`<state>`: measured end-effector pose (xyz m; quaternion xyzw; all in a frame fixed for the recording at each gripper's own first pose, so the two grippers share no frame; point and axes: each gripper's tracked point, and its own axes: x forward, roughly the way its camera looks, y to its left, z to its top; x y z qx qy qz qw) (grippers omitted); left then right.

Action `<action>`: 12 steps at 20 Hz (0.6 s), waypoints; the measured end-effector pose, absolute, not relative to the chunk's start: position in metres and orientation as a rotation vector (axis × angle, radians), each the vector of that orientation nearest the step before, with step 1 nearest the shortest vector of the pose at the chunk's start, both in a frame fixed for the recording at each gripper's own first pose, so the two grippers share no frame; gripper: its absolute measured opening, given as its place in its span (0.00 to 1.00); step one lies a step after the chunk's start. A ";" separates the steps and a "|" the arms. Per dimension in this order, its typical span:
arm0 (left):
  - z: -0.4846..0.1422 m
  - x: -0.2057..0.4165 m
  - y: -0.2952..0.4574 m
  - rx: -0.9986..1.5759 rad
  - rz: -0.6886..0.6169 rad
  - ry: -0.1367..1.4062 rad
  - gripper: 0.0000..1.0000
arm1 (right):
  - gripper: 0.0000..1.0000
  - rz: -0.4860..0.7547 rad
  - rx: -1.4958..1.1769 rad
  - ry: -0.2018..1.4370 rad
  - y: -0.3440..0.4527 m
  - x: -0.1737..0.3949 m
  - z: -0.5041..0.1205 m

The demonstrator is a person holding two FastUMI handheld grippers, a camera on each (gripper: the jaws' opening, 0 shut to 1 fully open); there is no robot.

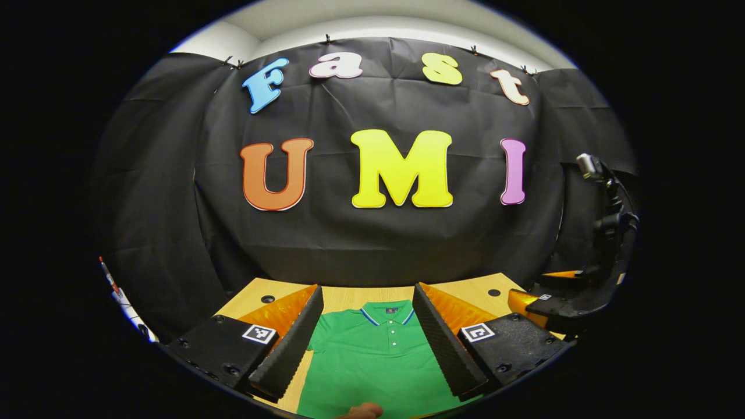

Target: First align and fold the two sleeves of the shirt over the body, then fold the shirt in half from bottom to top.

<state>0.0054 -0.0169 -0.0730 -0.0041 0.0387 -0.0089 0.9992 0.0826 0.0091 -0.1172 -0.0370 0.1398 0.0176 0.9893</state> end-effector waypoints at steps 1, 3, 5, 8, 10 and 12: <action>-0.076 0.008 -0.016 -0.008 -0.018 0.083 0.99 | 0.96 0.030 -0.080 0.300 0.008 0.096 -0.126; -0.082 0.012 -0.012 -0.002 -0.014 0.095 1.00 | 0.94 0.020 -0.088 0.351 0.005 0.123 -0.151; -0.088 0.015 -0.009 0.012 -0.006 0.111 1.00 | 0.95 0.009 -0.084 0.411 0.003 0.150 -0.179; -0.102 0.019 -0.002 0.030 0.009 0.145 0.99 | 0.95 -0.016 -0.093 0.505 -0.006 0.186 -0.227; -0.114 0.019 0.006 0.029 0.029 0.178 0.99 | 0.94 -0.034 -0.082 0.564 -0.011 0.207 -0.255; -0.122 0.018 0.013 0.034 0.051 0.208 0.99 | 0.94 -0.056 -0.075 0.608 -0.018 0.227 -0.280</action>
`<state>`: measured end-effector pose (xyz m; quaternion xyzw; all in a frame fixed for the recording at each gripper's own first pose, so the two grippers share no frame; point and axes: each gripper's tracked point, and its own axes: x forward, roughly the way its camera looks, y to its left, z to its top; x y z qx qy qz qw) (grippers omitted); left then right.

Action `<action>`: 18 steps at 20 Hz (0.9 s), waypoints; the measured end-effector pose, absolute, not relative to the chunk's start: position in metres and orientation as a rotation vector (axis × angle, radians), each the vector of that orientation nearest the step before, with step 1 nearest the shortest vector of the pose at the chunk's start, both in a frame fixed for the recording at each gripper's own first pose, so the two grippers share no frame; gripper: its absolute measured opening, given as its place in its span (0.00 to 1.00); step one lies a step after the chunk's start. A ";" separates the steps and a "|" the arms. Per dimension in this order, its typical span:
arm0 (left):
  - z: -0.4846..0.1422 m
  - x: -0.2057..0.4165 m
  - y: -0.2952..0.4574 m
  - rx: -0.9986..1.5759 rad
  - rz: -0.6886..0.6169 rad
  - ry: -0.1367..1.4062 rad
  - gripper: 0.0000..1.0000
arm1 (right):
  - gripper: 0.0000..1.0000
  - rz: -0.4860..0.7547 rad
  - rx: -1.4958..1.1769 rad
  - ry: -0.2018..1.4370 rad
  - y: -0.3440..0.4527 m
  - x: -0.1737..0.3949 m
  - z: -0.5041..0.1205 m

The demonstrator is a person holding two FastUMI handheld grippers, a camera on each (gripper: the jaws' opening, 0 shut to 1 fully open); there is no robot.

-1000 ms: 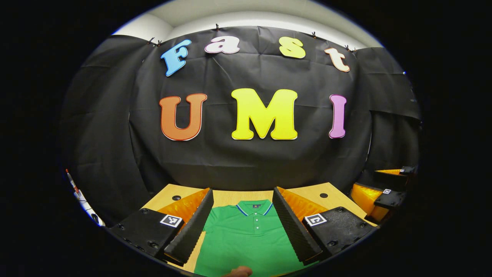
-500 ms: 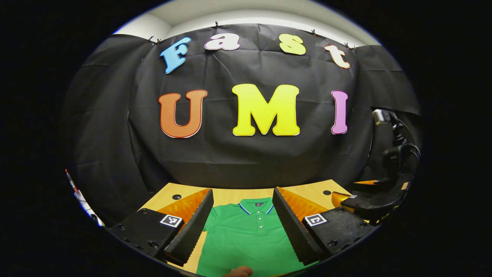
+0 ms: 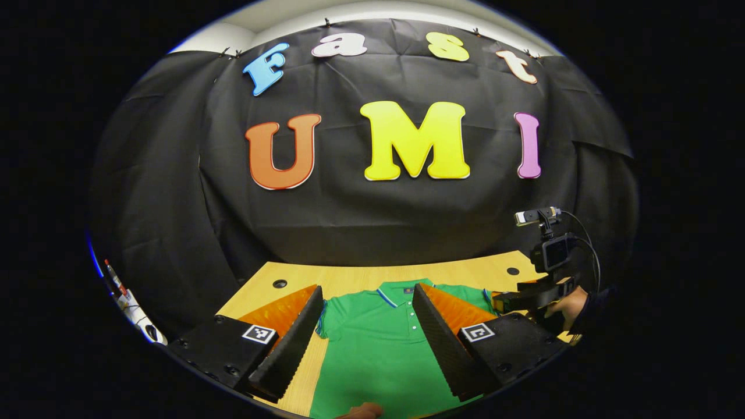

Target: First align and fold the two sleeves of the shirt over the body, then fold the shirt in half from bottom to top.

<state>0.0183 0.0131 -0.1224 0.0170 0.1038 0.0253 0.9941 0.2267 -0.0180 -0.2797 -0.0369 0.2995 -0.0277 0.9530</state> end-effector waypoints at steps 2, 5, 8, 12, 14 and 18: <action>-0.128 0.017 0.023 0.047 0.079 0.231 1.00 | 0.93 -0.068 -0.086 0.645 -0.022 0.243 -0.301; -0.133 0.013 0.035 0.054 0.117 0.252 1.00 | 0.94 -0.058 -0.073 0.690 -0.019 0.259 -0.324; -0.134 0.006 0.044 0.062 0.152 0.260 0.99 | 0.76 -0.076 -0.030 0.729 -0.022 0.268 -0.340; -0.140 -0.005 0.047 0.064 0.181 0.281 1.00 | 0.42 -0.067 0.030 0.756 -0.023 0.271 -0.347; -0.141 -0.011 0.045 0.064 0.190 0.284 1.00 | 0.30 -0.054 0.020 0.759 -0.027 0.271 -0.351; -0.140 -0.023 0.047 0.074 0.210 0.289 1.00 | 0.13 -0.060 0.045 0.794 -0.028 0.267 -0.359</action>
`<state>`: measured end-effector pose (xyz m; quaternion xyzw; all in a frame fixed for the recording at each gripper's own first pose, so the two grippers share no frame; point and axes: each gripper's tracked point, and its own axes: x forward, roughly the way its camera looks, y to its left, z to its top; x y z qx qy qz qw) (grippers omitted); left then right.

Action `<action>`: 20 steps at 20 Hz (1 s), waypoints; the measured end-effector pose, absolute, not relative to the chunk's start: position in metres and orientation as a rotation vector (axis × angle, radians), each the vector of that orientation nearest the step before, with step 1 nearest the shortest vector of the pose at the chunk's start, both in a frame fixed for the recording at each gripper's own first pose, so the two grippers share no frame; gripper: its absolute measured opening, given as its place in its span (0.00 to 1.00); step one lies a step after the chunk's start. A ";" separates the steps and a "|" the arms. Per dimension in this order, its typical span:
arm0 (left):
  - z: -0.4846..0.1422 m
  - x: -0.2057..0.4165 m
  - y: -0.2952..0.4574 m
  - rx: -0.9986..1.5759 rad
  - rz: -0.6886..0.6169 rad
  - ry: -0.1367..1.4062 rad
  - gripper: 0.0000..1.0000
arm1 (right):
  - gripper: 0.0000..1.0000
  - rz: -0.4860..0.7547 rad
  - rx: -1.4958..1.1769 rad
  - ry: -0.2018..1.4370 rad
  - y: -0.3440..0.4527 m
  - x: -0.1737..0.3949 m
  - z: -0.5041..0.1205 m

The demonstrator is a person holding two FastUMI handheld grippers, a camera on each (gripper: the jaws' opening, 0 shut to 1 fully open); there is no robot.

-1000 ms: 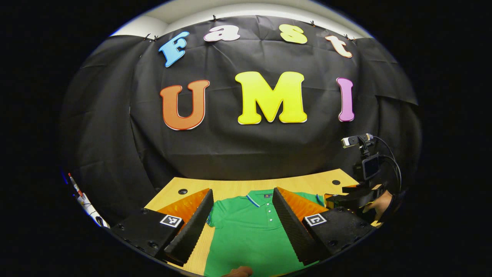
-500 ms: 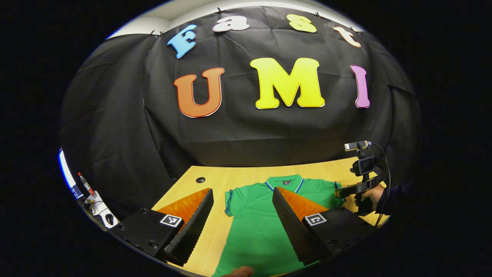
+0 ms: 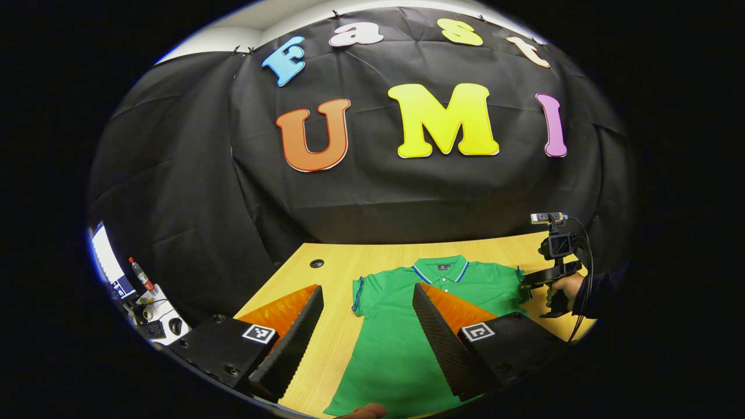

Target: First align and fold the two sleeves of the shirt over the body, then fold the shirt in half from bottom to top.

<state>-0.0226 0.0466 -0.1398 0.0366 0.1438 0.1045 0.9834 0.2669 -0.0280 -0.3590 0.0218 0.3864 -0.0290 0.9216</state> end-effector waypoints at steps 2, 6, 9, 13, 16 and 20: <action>-0.139 -0.029 0.049 0.076 0.223 0.289 1.00 | 0.08 -0.062 0.068 0.789 -0.028 0.269 -0.360; -0.136 -0.041 0.057 0.080 0.247 0.287 1.00 | 0.03 -0.070 0.037 0.769 -0.030 0.269 -0.354; -0.134 -0.049 0.059 0.077 0.252 0.278 1.00 | 0.03 -0.077 0.033 0.724 -0.031 0.269 -0.336; -0.132 -0.058 0.063 0.064 0.255 0.265 1.00 | 0.03 -0.051 0.019 0.671 -0.019 0.265 -0.310; -0.130 -0.064 0.073 0.052 0.263 0.252 1.00 | 0.03 -0.010 0.002 0.630 0.004 0.264 -0.290; -0.135 -0.075 0.092 0.030 0.276 0.251 1.00 | 0.03 0.055 -0.041 0.592 0.050 0.261 -0.274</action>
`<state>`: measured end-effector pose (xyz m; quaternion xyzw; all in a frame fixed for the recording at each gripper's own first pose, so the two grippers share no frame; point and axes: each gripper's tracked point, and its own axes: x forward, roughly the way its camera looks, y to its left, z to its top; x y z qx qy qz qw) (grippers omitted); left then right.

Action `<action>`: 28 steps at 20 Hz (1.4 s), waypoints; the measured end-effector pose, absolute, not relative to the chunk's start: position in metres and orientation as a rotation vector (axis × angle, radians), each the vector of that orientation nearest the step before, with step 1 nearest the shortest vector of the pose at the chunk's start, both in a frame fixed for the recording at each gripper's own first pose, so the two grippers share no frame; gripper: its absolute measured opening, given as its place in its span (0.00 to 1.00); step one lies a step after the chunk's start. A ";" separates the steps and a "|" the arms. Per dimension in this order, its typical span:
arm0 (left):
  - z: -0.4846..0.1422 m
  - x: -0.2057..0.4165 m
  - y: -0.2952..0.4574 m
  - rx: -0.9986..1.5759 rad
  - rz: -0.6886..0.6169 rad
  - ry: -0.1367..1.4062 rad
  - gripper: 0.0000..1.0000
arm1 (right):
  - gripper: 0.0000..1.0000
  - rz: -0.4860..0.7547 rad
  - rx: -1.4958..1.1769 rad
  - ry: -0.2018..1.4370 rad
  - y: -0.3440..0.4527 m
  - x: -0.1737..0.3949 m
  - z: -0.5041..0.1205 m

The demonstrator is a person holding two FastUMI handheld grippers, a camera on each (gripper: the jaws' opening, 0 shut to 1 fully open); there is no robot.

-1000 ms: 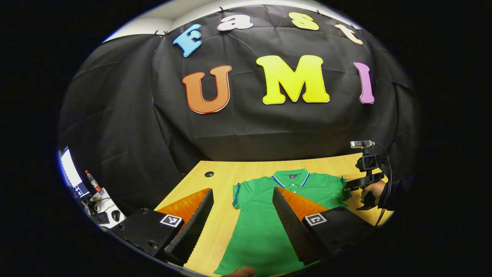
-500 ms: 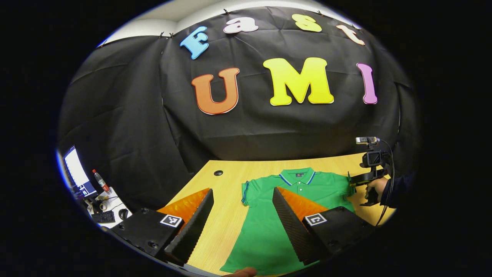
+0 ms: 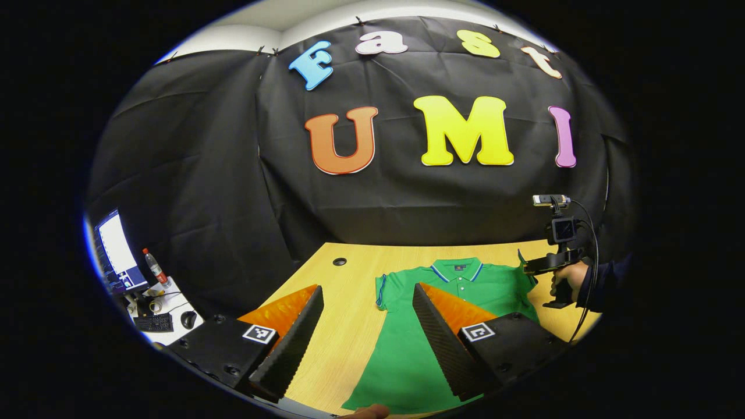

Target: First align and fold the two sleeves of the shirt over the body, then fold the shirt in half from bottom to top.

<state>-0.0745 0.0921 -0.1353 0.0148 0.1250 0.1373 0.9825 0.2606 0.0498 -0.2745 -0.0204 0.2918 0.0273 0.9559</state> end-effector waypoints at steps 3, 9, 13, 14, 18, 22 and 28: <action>-0.144 -0.081 0.107 0.018 0.284 0.269 1.00 | 0.03 0.112 -0.089 0.586 0.090 0.255 -0.279; -0.162 -0.095 0.139 0.004 0.311 0.310 1.00 | 0.03 0.158 -0.143 0.643 0.145 0.241 -0.321; -0.168 -0.101 0.150 -0.006 0.309 0.328 1.00 | 0.05 0.143 -0.129 0.675 0.157 0.238 -0.339; -0.168 -0.099 0.152 -0.005 0.305 0.327 1.00 | 0.06 0.148 -0.116 0.685 0.158 0.236 -0.340; -0.164 -0.082 0.146 0.023 0.249 0.311 0.99 | 0.17 0.166 -0.059 0.684 0.158 0.228 -0.330; -0.168 -0.053 0.141 -0.059 0.203 0.308 1.00 | 0.35 0.164 -0.039 0.640 0.143 0.213 -0.298; -0.185 0.024 0.152 -0.055 0.157 0.318 1.00 | 0.81 0.184 -0.007 0.529 0.108 0.165 -0.221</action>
